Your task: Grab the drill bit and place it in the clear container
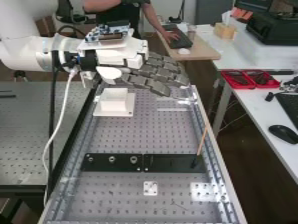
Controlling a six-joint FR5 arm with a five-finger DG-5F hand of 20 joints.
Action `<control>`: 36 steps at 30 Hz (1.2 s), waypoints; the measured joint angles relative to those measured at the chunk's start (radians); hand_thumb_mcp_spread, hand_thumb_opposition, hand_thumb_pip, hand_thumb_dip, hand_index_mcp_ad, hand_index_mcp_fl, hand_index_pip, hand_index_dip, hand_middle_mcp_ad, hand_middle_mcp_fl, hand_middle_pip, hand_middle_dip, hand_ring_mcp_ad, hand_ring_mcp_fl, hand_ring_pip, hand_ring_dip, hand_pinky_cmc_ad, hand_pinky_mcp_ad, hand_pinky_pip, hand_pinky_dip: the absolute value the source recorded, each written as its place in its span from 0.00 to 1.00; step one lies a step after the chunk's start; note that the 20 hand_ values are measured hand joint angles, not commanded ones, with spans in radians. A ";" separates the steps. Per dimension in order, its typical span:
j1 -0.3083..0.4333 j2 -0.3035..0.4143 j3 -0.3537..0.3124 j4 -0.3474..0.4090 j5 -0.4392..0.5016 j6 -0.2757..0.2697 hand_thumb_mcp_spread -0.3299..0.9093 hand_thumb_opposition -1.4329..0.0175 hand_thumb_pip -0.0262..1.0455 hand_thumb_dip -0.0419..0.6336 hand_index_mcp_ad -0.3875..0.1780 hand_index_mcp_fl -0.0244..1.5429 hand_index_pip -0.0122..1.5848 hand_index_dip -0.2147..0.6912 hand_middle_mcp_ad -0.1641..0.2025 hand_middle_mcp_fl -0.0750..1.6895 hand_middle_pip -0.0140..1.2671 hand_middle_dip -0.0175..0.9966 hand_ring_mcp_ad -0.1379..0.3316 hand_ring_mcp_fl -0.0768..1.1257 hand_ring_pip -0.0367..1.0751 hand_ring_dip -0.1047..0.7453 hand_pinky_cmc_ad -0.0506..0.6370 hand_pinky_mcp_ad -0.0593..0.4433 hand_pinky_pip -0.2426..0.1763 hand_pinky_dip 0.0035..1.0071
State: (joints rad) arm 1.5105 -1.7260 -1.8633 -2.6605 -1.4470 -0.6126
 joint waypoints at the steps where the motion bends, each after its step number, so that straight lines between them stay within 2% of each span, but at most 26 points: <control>1: 0.000 0.000 0.000 0.001 -0.001 0.002 0.54 0.50 0.57 0.37 0.46 0.26 0.07 0.51 0.52 0.15 0.10 0.36 0.70 0.06 0.11 0.30 0.58 0.41 0.43 0.56; 15: 0.000 0.002 0.008 -0.017 -0.001 0.004 0.55 0.50 0.55 0.37 0.47 0.25 0.07 0.51 0.55 0.15 0.10 0.36 0.69 0.06 0.11 0.30 0.58 0.41 0.43 0.56; 18: 0.000 0.003 0.016 -0.038 0.001 -0.001 0.54 0.50 0.51 0.36 0.47 0.25 0.07 0.51 0.55 0.15 0.10 0.36 0.71 0.06 0.11 0.30 0.58 0.41 0.43 0.56; 23: -0.002 0.009 0.023 -0.070 -0.014 0.002 0.55 0.50 0.51 0.32 0.50 0.25 0.06 0.53 0.55 0.15 0.10 0.36 0.72 0.06 0.11 0.30 0.58 0.42 0.43 0.56; 27: -0.001 0.017 0.025 -0.107 -0.057 0.012 0.53 0.50 0.50 0.32 0.50 0.25 0.07 0.55 0.55 0.15 0.10 0.36 0.72 0.06 0.11 0.30 0.58 0.42 0.43 0.57; 32: 0.007 0.037 0.017 -0.135 -0.094 0.002 0.50 0.52 0.46 0.25 0.52 0.24 0.06 0.55 0.55 0.15 0.10 0.36 0.72 0.06 0.11 0.30 0.58 0.42 0.43 0.58; 35: 0.014 0.051 0.011 -0.161 -0.103 0.003 0.46 0.54 0.38 0.21 0.56 0.22 0.06 0.59 0.61 0.15 0.10 0.36 0.72 0.06 0.12 0.30 0.58 0.42 0.43 0.59; 36: 0.016 0.058 0.008 -0.163 -0.105 0.003 0.45 0.55 0.36 0.17 0.57 0.21 0.05 0.60 0.60 0.15 0.10 0.35 0.72 0.06 0.12 0.30 0.58 0.43 0.43 0.59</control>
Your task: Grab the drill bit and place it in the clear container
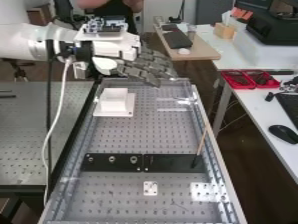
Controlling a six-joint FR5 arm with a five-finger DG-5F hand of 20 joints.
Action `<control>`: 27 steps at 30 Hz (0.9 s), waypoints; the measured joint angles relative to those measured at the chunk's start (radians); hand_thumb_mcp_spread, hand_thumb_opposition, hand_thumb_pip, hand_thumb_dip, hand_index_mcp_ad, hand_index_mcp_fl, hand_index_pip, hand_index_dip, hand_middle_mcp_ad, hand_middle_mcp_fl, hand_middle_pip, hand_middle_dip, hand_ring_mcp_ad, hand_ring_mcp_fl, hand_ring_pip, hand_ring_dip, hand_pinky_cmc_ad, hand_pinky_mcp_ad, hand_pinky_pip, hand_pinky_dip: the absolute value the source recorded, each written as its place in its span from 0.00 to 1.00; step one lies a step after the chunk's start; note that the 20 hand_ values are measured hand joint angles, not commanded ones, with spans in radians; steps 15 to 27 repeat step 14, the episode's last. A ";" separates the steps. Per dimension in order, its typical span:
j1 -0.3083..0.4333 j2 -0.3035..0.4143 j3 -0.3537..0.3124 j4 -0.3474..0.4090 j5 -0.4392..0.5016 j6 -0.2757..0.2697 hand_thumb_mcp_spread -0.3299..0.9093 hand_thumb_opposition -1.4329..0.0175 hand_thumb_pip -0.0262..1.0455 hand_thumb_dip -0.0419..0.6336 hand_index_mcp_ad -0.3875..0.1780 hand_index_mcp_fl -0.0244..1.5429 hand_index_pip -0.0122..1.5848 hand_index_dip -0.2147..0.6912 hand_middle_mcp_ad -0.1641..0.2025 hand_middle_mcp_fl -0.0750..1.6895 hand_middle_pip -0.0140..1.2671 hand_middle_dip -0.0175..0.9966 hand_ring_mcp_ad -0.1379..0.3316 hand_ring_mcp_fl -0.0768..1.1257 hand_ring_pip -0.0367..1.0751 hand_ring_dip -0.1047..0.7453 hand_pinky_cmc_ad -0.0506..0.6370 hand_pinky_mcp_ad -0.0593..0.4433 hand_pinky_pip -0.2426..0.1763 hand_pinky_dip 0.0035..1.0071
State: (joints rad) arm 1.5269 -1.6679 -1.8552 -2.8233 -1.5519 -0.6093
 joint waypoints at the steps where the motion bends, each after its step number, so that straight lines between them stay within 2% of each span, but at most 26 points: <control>1: 0.004 0.007 -0.003 -0.003 -0.001 -0.001 0.43 0.55 0.35 0.16 0.57 0.20 0.05 0.62 0.60 0.15 0.10 0.35 0.73 0.06 0.12 0.30 0.58 0.45 0.43 0.59; 5: 0.017 0.030 -0.013 -0.013 0.012 -0.022 0.43 0.56 0.29 0.13 0.58 0.18 0.05 0.66 0.64 0.14 0.10 0.35 0.78 0.06 0.12 0.30 0.58 0.48 0.43 0.59; 7: 0.027 0.050 -0.023 -0.017 0.025 -0.044 0.43 0.56 0.29 0.11 0.58 0.18 0.05 0.67 0.64 0.14 0.10 0.34 0.80 0.06 0.12 0.30 0.60 0.52 0.43 0.59; 9: 0.032 0.059 -0.028 -0.020 0.033 -0.054 0.43 0.56 0.29 0.09 0.58 0.17 0.05 0.69 0.64 0.14 0.10 0.34 0.78 0.06 0.12 0.30 0.59 0.52 0.43 0.58; 13: 0.039 0.077 -0.036 -0.038 0.045 -0.077 0.43 0.56 0.29 0.09 0.59 0.17 0.05 0.69 0.65 0.14 0.10 0.34 0.83 0.08 0.12 0.30 0.60 0.53 0.43 0.58; 27: 0.040 0.078 -0.036 -0.041 0.046 -0.078 0.43 0.56 0.29 0.09 0.59 0.17 0.05 0.71 0.65 0.14 0.10 0.34 0.83 0.08 0.12 0.30 0.60 0.53 0.43 0.57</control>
